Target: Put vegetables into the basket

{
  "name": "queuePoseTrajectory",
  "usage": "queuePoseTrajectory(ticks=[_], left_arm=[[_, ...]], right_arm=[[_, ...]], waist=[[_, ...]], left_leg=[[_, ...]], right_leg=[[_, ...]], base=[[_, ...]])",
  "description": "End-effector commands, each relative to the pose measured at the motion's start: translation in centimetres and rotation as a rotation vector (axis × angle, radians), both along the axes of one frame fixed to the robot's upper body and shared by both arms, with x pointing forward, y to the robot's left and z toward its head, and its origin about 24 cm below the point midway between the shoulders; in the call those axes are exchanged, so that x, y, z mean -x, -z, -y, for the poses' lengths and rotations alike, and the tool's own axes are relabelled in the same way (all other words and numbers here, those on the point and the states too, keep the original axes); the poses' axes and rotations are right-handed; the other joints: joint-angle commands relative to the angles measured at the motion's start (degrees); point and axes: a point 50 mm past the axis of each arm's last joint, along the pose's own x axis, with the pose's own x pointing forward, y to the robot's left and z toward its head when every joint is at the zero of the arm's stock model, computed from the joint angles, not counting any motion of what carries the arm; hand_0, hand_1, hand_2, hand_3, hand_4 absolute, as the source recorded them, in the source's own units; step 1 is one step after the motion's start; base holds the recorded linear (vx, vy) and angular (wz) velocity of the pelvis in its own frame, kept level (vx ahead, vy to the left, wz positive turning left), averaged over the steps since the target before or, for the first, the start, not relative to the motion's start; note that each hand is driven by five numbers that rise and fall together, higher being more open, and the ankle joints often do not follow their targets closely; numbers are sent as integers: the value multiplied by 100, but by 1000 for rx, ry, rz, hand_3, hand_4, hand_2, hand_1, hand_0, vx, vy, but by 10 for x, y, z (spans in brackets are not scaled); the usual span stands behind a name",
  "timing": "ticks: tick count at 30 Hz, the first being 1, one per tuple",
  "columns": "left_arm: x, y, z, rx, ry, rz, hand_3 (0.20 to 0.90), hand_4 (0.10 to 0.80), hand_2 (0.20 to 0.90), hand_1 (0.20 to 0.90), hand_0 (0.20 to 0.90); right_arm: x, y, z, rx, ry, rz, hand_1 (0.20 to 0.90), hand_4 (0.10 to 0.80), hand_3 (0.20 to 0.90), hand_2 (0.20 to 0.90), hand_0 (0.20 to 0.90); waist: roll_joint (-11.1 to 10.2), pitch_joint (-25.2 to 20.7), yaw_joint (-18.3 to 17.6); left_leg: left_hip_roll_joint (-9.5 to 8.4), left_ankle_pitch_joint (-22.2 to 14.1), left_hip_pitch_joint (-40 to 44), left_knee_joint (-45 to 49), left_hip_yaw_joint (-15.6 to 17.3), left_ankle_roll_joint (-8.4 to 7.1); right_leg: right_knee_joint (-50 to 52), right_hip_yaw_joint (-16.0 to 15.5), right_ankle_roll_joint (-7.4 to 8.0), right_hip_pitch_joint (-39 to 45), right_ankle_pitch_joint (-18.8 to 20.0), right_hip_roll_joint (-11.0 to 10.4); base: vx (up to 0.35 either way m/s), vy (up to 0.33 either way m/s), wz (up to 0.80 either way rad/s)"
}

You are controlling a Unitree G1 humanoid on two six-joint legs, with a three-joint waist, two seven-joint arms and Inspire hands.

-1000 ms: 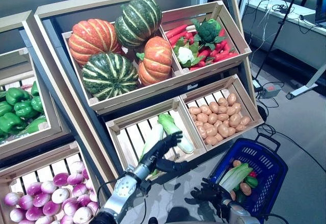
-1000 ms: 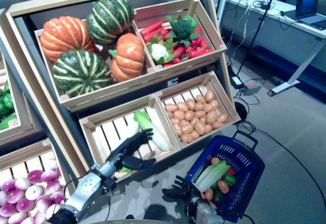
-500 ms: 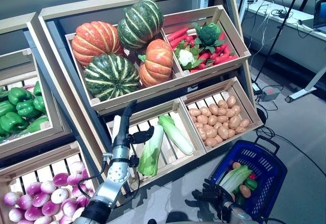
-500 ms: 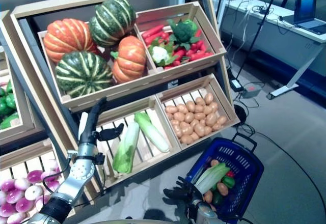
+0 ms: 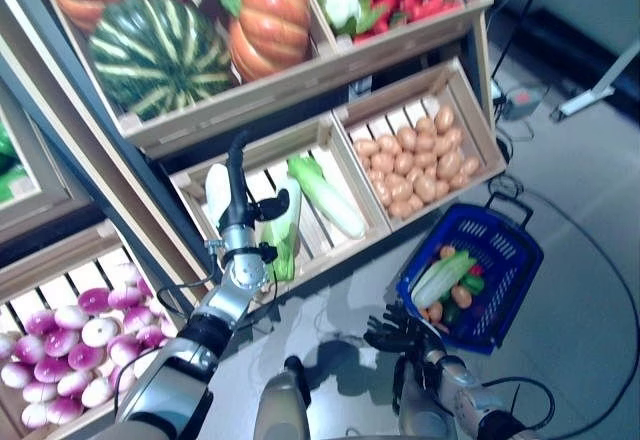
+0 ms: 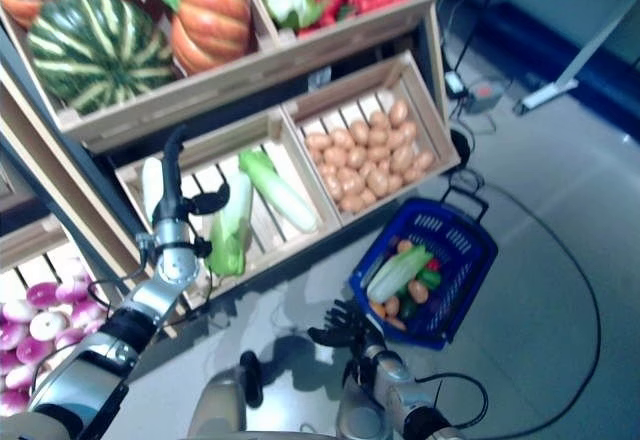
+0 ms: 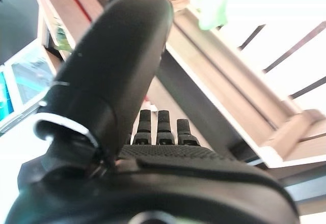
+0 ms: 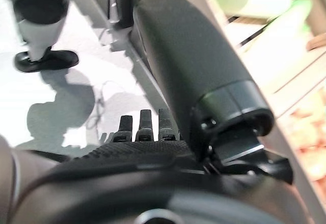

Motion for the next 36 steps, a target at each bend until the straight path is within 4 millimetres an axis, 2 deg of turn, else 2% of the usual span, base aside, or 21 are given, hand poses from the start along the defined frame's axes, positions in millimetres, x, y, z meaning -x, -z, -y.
queuePoseTrajectory(ticks=[1,6,15,16,22,28,36], left_arm=[[-14,-49,-1,52,-39,217,900,800,900,900,900],[-24,-63,-12,83,-113,224,900,800,900,900,900],[-36,-92,-23,154,-155,233,900,800,900,900,900],[-37,-95,-24,175,-161,234,900,800,900,900,900],[-43,-107,-26,194,-135,219,900,800,900,900,900],[-48,-132,-32,167,-96,216,900,800,900,900,900],[-52,-124,-45,230,-128,108,900,800,900,900,900]], right_arm=[[-15,-19,-1,-57,84,126,900,800,900,900,900],[-22,-24,13,-34,136,146,900,800,900,900,900],[-29,-30,20,-22,145,168,900,800,900,900,900],[-30,-30,21,-17,140,170,900,800,900,900,900],[-32,-31,22,-17,139,165,900,800,900,900,900],[-28,-30,30,0,126,157,900,800,900,900,900],[-24,-29,32,-21,127,164,900,800,900,900,900]], waist=[[-30,-144,-72],[-41,-30,-163],[-73,96,-295],[-75,131,-298],[-105,149,-339],[-138,183,-441],[-165,200,-539]], left_leg=[[342,-926,-79,863,-249,-213],[378,-1207,-585,1566,-378,-216],[451,-1398,-1327,2310,-573,-219],[472,-1591,-1405,2524,-631,-261],[506,-1617,-1692,2734,-699,-268],[583,-1614,-2015,2931,-703,-245],[660,-1654,-2230,3123,-709,-242]], right_leg=[[510,208,-158,-74,-118,-243],[1137,349,-193,-650,-328,-272],[1755,491,-197,-1399,-497,-248],[1955,518,-147,-1476,-677,-247],[2124,525,-123,-1753,-698,-227],[2292,551,-79,-2070,-678,-200],[2450,575,-62,-2291,-693,-214]], base=[[-55,27,-10],[-39,15,-1],[-38,6,0],[11,-8,-7],[-1,-11,0],[-8,-9,-5],[0,0,0]])
